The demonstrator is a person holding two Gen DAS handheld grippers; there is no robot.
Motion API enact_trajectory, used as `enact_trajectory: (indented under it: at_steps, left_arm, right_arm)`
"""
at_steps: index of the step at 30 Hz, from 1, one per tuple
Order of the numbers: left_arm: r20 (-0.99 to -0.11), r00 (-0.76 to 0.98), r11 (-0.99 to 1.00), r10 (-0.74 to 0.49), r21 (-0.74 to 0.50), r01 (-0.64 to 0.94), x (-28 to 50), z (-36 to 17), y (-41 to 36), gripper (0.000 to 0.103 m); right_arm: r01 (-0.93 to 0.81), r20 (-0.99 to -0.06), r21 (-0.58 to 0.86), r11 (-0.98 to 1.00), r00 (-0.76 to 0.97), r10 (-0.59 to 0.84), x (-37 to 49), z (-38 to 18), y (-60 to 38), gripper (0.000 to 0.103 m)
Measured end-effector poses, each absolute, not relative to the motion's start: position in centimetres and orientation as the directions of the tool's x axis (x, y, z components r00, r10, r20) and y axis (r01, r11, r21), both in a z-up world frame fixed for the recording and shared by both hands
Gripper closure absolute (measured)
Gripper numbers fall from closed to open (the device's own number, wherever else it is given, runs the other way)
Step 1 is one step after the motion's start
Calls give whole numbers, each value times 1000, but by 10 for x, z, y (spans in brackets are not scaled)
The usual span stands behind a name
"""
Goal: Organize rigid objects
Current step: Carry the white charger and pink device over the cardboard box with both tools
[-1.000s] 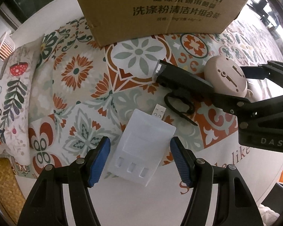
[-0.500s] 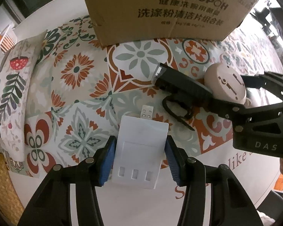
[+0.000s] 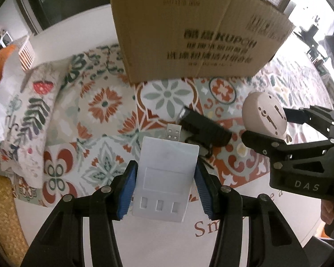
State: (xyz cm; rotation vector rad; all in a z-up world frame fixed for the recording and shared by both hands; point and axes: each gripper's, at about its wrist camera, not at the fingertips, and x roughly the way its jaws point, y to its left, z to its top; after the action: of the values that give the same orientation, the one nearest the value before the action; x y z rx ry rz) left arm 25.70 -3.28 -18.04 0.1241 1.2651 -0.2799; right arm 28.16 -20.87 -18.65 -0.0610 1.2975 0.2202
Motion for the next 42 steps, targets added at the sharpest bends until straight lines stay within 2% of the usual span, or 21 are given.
enact_trajectory:
  at_steps: [12,29,42]
  left_arm:
    - [-902,398,957,-166,-51,284,255,-128,-40,53]
    - [-794,565,948,-224,-42,316,256,-50,-51,53]
    - [-736,627,947,-254,-59,314,270,-14,-61,53]
  right_arm:
    - [-153,-920,58,987,375,112,270,-130,-217,28]
    - [-96,-819,45,994,566,92,261,-54,-229,28]
    - [-64,-757,88,994,644,109,268,-19,-241,28]
